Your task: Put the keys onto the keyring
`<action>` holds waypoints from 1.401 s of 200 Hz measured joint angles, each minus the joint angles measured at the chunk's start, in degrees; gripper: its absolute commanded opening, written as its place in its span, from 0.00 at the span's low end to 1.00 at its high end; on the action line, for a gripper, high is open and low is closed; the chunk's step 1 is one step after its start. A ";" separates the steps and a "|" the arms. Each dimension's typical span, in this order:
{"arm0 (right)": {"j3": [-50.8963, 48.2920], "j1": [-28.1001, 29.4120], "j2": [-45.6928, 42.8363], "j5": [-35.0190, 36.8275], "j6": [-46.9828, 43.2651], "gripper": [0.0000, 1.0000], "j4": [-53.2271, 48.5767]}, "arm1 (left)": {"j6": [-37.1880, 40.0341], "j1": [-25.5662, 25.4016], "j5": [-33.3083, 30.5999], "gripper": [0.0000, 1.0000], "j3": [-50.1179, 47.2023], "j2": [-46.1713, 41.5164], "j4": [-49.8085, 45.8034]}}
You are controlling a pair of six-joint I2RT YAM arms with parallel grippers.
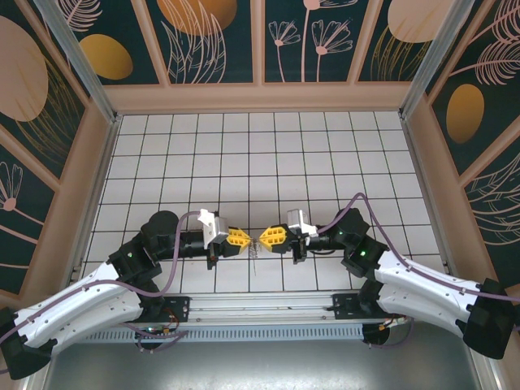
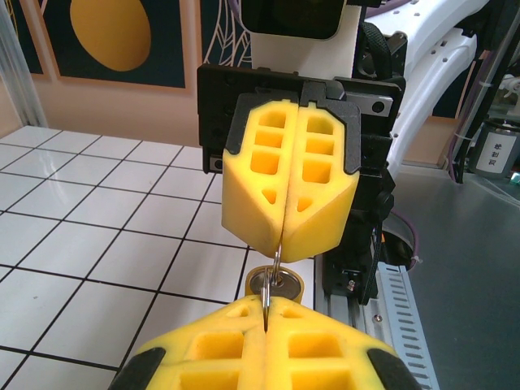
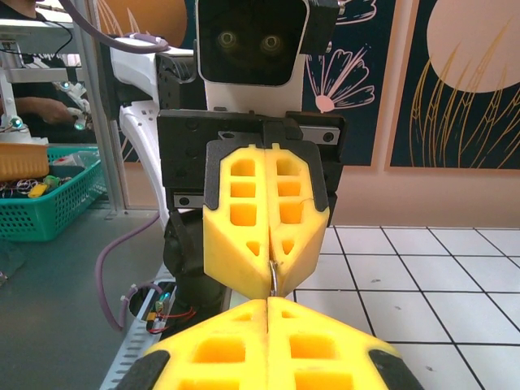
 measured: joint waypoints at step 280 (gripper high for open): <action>-0.74 -0.22 1.20 0.22 1.31 0.00 2.84 | 0.00 0.00 -0.24 0.00 0.00 0.00 -0.02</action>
